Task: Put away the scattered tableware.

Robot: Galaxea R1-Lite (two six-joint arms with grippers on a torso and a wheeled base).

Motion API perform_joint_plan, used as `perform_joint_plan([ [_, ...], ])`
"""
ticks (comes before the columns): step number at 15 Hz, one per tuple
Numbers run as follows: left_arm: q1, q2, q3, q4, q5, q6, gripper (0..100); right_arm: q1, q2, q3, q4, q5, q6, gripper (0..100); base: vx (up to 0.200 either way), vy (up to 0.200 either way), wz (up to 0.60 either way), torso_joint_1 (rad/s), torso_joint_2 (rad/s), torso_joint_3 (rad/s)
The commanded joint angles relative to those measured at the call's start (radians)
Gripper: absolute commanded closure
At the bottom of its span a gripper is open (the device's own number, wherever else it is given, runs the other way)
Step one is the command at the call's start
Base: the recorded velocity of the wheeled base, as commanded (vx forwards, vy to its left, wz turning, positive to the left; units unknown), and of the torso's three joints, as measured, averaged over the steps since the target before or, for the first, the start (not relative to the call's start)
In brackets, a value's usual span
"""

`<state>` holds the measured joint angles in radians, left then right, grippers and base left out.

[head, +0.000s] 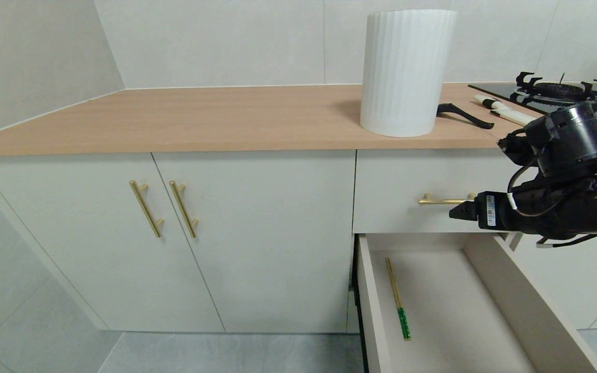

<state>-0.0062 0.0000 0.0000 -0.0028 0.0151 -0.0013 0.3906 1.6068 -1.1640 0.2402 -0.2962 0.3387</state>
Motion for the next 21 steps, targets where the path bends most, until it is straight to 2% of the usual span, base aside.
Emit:
perform_joint_plan([
  [1,0.0,0.0,0.0,0.0,0.0,0.0,0,-0.027,-0.027,-0.002,-0.002,0.0,-0.014,0,0.0,0.0,0.0,0.027,-0.24,-0.183],
  [4,0.0,0.0,0.0,0.0,0.0,0.0,0,-0.044,-0.024,-0.002,-0.013,0.002,-0.018,0,0.0,0.0,0.0,0.102,-0.26,-0.277],
  [16,0.0,0.0,0.0,0.0,0.0,0.0,0,-0.076,0.008,0.0,-0.036,0.009,-0.035,0,0.0,0.0,0.0,0.172,-0.49,-0.294],
  [20,0.002,0.0,0.0,0.0,0.0,0.0,0,-0.078,0.024,0.004,-0.085,0.009,-0.047,0,0.0,0.0,0.0,0.185,-0.44,-0.254],
  [21,0.0,0.0,0.0,0.0,0.0,0.0,0,-0.102,0.038,0.003,-0.121,0.042,-0.081,0,0.0,0.0,0.0,0.071,-0.17,-0.1],
])
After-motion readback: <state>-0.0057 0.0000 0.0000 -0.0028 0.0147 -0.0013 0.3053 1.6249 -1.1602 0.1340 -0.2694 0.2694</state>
